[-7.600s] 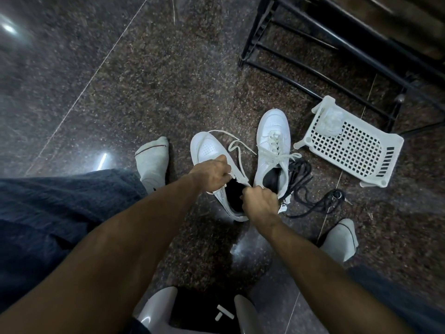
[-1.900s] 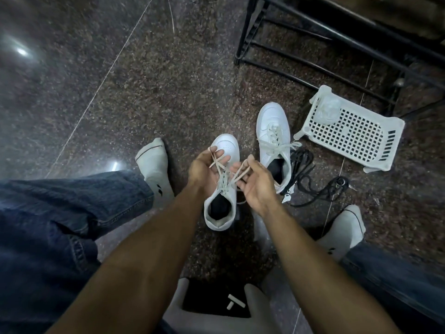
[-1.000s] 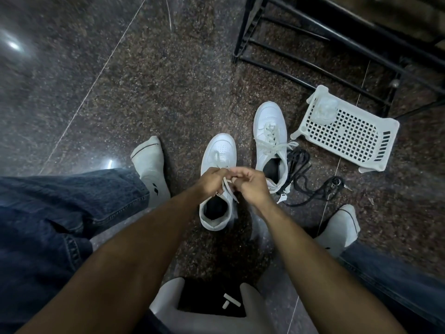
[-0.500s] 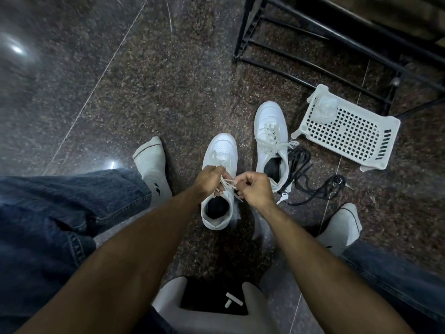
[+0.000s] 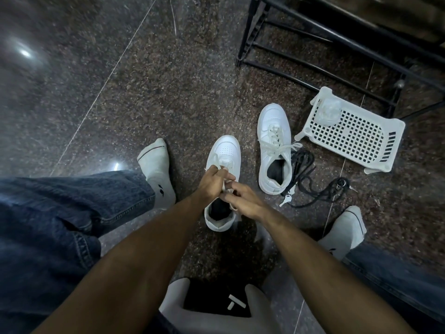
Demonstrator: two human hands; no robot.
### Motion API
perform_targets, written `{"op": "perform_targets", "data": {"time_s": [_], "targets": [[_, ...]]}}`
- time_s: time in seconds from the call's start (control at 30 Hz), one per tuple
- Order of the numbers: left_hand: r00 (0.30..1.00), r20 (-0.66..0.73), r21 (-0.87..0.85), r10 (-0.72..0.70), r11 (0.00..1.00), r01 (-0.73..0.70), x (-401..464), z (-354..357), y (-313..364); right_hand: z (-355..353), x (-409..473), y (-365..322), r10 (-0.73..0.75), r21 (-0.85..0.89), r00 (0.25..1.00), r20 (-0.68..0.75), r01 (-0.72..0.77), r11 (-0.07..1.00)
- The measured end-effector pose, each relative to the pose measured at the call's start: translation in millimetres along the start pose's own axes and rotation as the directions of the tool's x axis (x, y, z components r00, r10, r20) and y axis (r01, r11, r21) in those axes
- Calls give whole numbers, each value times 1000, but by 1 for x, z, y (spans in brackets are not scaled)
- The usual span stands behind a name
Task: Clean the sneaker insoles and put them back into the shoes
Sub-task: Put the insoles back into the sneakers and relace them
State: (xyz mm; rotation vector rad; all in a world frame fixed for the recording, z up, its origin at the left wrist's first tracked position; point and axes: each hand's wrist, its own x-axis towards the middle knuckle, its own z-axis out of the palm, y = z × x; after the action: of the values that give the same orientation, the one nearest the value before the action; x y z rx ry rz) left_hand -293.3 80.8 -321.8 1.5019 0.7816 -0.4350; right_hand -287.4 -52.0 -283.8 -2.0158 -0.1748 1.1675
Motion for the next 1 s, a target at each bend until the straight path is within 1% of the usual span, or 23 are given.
{"op": "perform_targets", "data": {"time_s": [0.07, 0.13, 0.17, 0.2, 0.27, 0.33, 0.37, 0.43, 0.5, 0.53, 0.57, 0.6, 0.63, 0.67, 0.7, 0.73, 0.77, 0.8, 0.87, 0.93, 0.97, 1.0], "targets": [[1000, 12, 39, -5, 999, 5, 1, -2, 1, 7, 9, 3, -13, -32, 995, -102, 10, 999], [1000, 15, 112, 10, 994, -11, 1, -4, 3, 14, 16, 7, -13, -4, 980, -198, 13, 1000], [998, 11, 197, 55, 979, -56, 2, -7, 3, 16, 18, 7, 18, 65, 975, -223, -3, 998], [994, 16, 301, 112, 947, -111, 2, -12, 3, 17, 19, 6, 67, 176, 971, -231, -26, 984], [982, 69, 480, 178, 857, -189, 1, -24, 5, 18, 19, 4, 184, 378, 965, -185, -103, 920], [973, 176, 601, 150, 766, -227, -2, -35, 7, 17, 20, 4, 255, 472, 957, -138, -163, 867], [966, 225, 658, 128, 711, -248, -5, -40, 6, 15, 20, 4, 268, 497, 956, -118, -176, 850], [956, 269, 741, 117, 609, -283, -8, -44, 2, 12, 20, 4, 283, 522, 956, -82, -201, 829], [941, 284, 762, 185, 553, -339, -12, -46, -1, 8, 20, 1, 297, 507, 953, -53, -231, 831], [913, 316, 777, 258, 483, -405, -14, -46, -1, 6, 21, 0, 306, 489, 951, -37, -250, 836], [867, 366, 795, 339, 370, -480, -16, -46, -1, 3, 21, -3, 318, 478, 948, -27, -267, 837], [807, 423, 805, 412, 237, -544, -18, -45, 1, 1, 22, -5, 332, 467, 943, -21, -285, 837], [754, 477, 807, 451, 115, -579, -21, -45, 4, -2, 23, -7, 341, 453, 940, -19, -296, 841], [728, 523, 806, 443, 19, -591, -21, -46, 7, -5, 25, -7, 340, 439, 940, -29, -293, 849], [728, 553, 804, 404, -33, -593, -21, -46, 11, -7, 26, -8, 323, 424, 945, -51, -272, 864], [750, 558, 808, 356, -27, -589, -18, -47, 13, -8, 28, -7, 292, 399, 953, -82, -237, 886], [776, 539, 815, 329, 28, -578, -16, -48, 15, -8, 30, -6, 248, 364, 962, -114, -191, 911], [806, 495, 820, 324, 133, -557, -15, -48, 15, -7, 31, -5, 186, 310, 970, -154, -132, 942], [876, 365, 810, 315, 356, -466, -15, -46, 19, -2, 33, 3, 46, 100, 971, -237, -23, 995], [931, 266, 803, 250, 478, -357, -17, -42, 22, 4, 32, 11, -64, -108, 972, -226, 41, 993], [947, 242, 792, 210, 521, -318, -17, -41, 25, 6, 30, 13, -101, -152, 971, -215, 69, 986], [957, 230, 778, 174, 558, -289, -16, -41, 27, 7, 28, 14, -117, -161, 970, -212, 84, 983]]}}
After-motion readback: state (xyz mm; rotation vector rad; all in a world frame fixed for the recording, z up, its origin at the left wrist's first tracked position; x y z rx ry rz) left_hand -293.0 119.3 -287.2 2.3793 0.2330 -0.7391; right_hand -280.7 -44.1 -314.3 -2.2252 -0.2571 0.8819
